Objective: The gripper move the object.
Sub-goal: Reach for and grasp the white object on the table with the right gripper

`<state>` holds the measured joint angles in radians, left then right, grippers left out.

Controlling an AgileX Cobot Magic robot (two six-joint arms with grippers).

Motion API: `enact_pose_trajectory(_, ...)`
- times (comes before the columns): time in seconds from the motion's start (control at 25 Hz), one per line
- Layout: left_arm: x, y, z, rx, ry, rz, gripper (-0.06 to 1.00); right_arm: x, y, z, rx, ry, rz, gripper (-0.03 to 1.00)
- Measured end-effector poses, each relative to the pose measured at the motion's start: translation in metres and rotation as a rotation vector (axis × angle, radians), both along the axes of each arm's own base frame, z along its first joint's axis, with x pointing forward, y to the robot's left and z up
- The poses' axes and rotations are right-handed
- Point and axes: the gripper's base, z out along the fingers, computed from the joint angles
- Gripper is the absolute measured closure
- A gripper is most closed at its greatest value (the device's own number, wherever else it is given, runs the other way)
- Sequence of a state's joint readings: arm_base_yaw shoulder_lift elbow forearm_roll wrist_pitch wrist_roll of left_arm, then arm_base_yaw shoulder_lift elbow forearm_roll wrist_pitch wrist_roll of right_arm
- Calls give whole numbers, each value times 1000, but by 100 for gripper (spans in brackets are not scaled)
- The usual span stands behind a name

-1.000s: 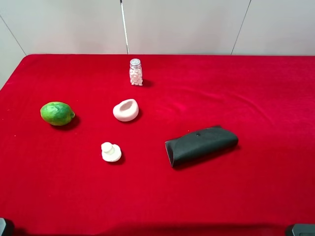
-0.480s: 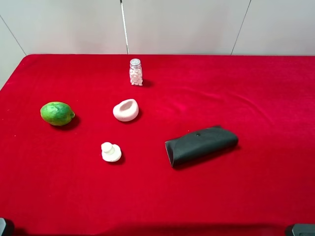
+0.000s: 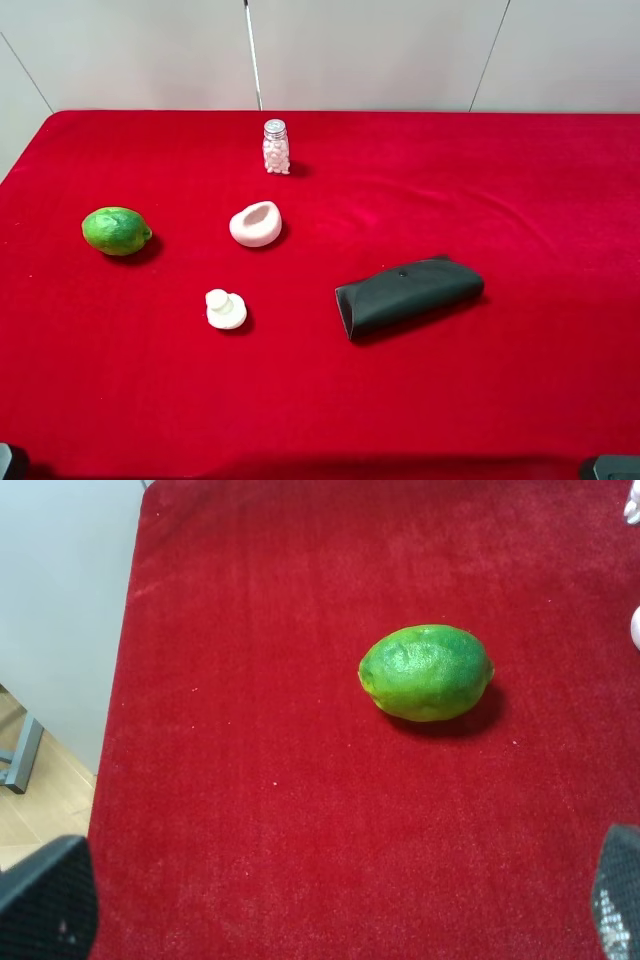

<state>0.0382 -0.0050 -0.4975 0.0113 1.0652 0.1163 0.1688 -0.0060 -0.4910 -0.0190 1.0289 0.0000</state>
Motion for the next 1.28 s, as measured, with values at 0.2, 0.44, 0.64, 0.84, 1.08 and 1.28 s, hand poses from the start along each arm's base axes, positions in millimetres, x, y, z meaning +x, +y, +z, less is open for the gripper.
enact_pose_trajectory(0.2,0,0,0,0,0,0,-3,0,0,0,0,0,0,27)
enact_pose_trajectory(0.44,0,0,0,0,0,0,-3,0,0,0,0,0,0,27)
enact_pose_trajectory(0.64,0,0,0,0,0,0,-3,0,0,0,0,0,0,27)
enact_pose_trajectory(0.84,0,0,0,0,0,0,-3,0,0,0,1,0,1,27)
enact_pose_trajectory(1.08,0,0,0,0,0,0,-3,0,0,0,1,0,1,27)
enact_pose_trajectory(1.28,0,0,0,0,0,0,-3,0,1,0,7,1,5,27)
